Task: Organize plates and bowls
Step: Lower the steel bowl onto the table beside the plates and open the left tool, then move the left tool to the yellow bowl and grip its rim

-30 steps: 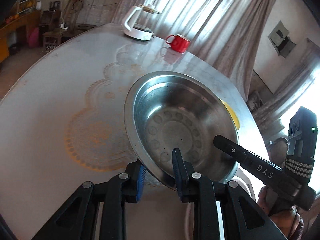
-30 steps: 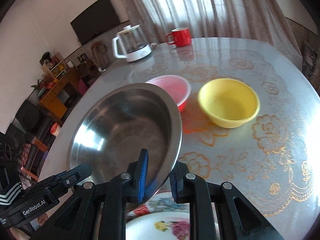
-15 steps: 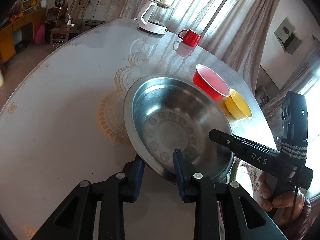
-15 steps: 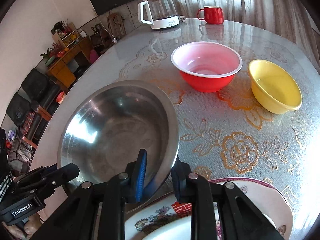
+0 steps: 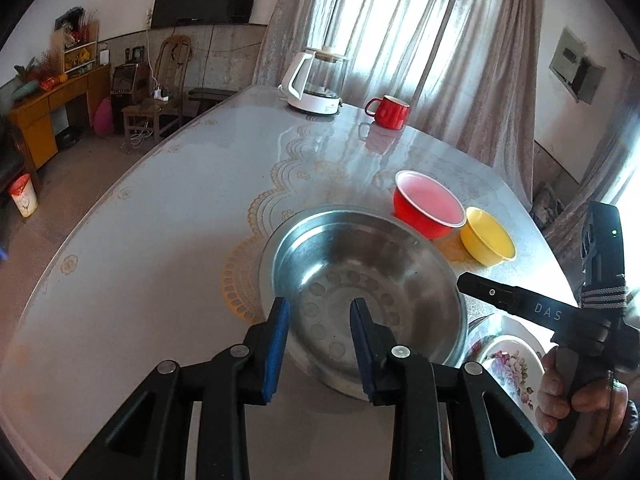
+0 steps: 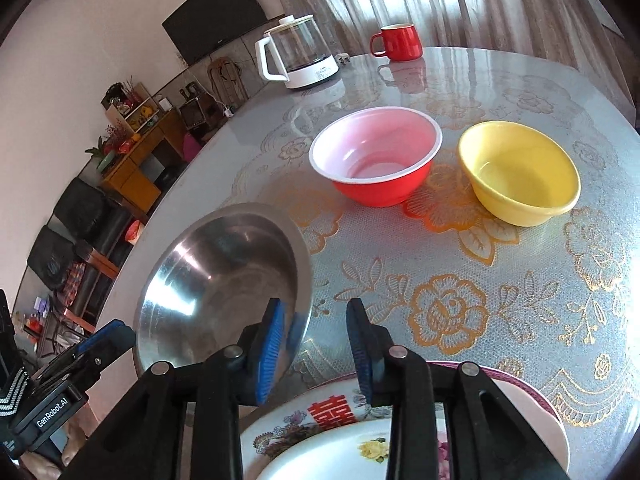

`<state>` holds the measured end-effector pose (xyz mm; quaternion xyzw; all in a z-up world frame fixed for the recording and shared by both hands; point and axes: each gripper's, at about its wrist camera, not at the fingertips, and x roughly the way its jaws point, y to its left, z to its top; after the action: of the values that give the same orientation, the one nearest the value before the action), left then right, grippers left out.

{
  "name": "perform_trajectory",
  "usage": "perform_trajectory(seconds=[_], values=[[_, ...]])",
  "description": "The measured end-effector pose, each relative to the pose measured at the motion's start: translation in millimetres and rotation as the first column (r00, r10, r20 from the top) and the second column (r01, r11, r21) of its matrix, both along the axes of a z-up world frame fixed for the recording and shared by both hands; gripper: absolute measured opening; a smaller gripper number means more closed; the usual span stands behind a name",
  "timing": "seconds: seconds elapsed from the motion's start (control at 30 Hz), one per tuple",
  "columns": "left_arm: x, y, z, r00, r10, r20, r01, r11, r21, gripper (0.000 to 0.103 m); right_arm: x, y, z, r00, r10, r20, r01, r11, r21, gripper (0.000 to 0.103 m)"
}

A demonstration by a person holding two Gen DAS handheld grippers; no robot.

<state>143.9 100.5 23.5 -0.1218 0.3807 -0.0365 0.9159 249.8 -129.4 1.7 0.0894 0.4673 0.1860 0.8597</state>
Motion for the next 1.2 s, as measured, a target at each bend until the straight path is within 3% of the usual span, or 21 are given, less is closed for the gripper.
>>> perform_trajectory(seconds=[0.33, 0.6, 0.83, 1.2], values=[[29, -57, 20, 0.984, -0.176, -0.029, 0.175, 0.983, -0.057, 0.032, 4, -59, 15, 0.986, -0.165, 0.021, 0.164, 0.986, 0.038, 0.032], [77, -118, 24, 0.953, -0.29, -0.083, 0.286, 0.957, -0.054, 0.032, 25, -110, 17, 0.948, -0.317, 0.028, 0.316, 0.948, 0.036, 0.032], [118, -156, 16, 0.933, -0.325, -0.153, 0.315, 0.945, -0.082, 0.032, 49, -147, 15, 0.909, -0.417, 0.021, 0.416, 0.909, 0.036, 0.032], [152, -186, -10, 0.915, -0.334, -0.228, 0.318, 0.942, -0.104, 0.032, 90, -162, -4, 0.887, -0.461, -0.009, 0.461, 0.887, -0.003, 0.027]])
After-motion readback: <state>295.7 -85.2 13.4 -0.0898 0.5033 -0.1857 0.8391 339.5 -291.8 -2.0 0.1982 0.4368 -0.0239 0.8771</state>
